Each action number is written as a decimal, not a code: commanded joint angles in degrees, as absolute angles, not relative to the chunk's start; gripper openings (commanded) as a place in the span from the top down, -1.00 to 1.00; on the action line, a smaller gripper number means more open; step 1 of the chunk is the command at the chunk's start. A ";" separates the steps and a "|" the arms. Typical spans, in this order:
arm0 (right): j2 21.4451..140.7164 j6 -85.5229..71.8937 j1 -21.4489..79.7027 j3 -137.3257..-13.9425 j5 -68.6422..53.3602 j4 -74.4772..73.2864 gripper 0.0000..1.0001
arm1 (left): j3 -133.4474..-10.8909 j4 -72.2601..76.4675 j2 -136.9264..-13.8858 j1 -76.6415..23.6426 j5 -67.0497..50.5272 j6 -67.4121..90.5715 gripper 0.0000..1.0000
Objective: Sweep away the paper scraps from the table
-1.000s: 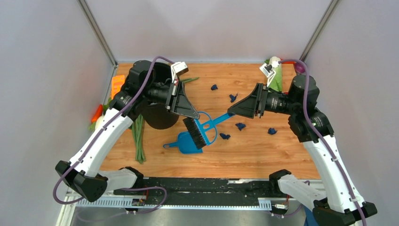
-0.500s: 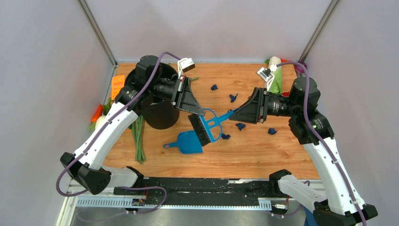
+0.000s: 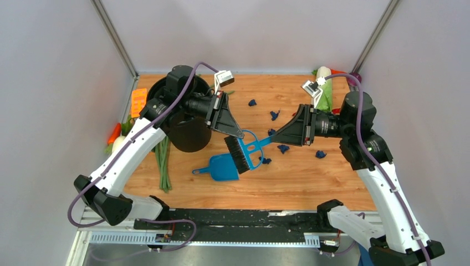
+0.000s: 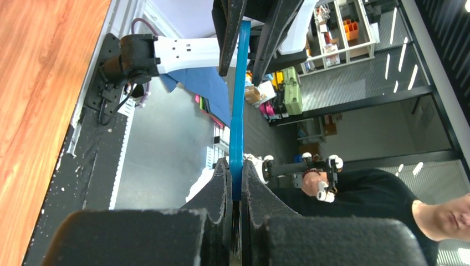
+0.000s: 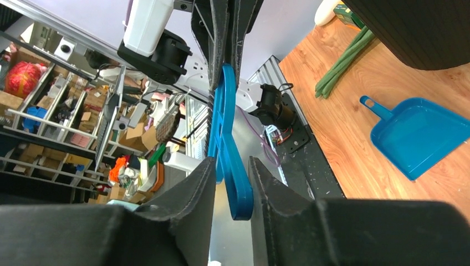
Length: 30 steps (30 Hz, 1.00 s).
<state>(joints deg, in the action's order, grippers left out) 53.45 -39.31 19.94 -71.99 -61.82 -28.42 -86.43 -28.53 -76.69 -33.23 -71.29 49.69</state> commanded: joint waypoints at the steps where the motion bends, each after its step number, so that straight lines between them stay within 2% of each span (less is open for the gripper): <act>1: 53.00 -38.67 19.77 -71.72 -64.51 -26.63 0.48 | -89.12 -28.74 -77.08 -33.49 -71.19 47.64 1.00; 8: 53.61 -38.50 19.77 -71.63 -65.21 -26.63 0.97 | -88.51 -28.92 -77.08 -33.75 -71.72 47.20 1.00; 11: 53.70 -38.50 19.77 -71.19 -65.30 -26.63 1.00 | -87.98 -28.92 -76.91 -33.93 -71.54 46.93 0.99; 12: 53.70 -38.41 19.78 -71.19 -65.30 -26.63 1.00 | -87.98 -29.00 -76.90 -33.93 -71.46 46.85 0.90; 13: 53.70 -38.41 19.78 -71.19 -65.30 -26.72 1.00 | -87.89 -29.35 -76.90 -33.84 -71.02 46.24 0.44; 14: 53.70 -38.41 19.78 -71.19 -65.13 -26.72 1.00 | -88.06 -32.57 -76.90 -33.75 -68.93 43.97 0.23; 15: 53.70 -38.32 19.69 -71.19 -64.60 -26.89 1.00 | -89.20 -34.78 -77.17 -33.58 -66.64 41.86 0.17; 16: 53.70 -38.06 19.77 -71.02 -63.38 -27.42 1.00 | -89.82 -41.50 -77.08 -33.31 -59.14 38.01 0.08; 18: 54.31 -35.00 19.78 -71.63 -57.78 -32.23 1.00 | -90.88 -49.17 -76.65 -32.43 -48.58 32.12 -0.20; 19: 54.84 -33.76 19.69 -71.72 -55.48 -34.78 1.00 | -90.36 -50.87 -76.21 -32.08 -45.30 30.69 -0.56; 20: 55.19 -32.88 19.77 -71.46 -53.63 -36.63 1.00 | -90.35 -54.28 -75.16 -32.08 -34.21 27.63 -0.63; 22: 55.55 -31.73 19.78 -71.63 -49.24 -38.58 1.00 | -87.47 -54.85 -71.31 -32.25 -19.70 23.67 -0.65; 24: 55.72 -31.20 19.78 -72.07 -45.55 -40.07 1.00 | -78.61 -48.46 -63.51 -32.25 -8.07 19.19 -0.67; 25: 55.90 -31.03 19.69 -72.16 -43.70 -40.60 1.00 | -70.13 -42.60 -59.72 -32.26 -1.56 16.64 -0.70; 26: 56.16 -30.85 19.69 -72.25 -42.55 -41.30 1.00 | -66.57 -40.10 -53.24 -32.08 -0.19 15.22 -0.82; 28: 56.77 -30.15 19.78 -72.51 -40.53 -43.06 1.00 | -55.84 -35.08 -45.05 -32.17 1.06 9.25 -0.89; 30: 57.48 -29.45 19.78 -72.86 -39.64 -44.81 1.00 | -48.20 -34.19 -39.41 -32.08 -3.06 2.66 -0.89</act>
<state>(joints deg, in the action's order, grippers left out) 57.25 -32.01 19.73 -71.18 -44.95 -41.04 -59.40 -40.93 -50.74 -32.03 -11.62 18.59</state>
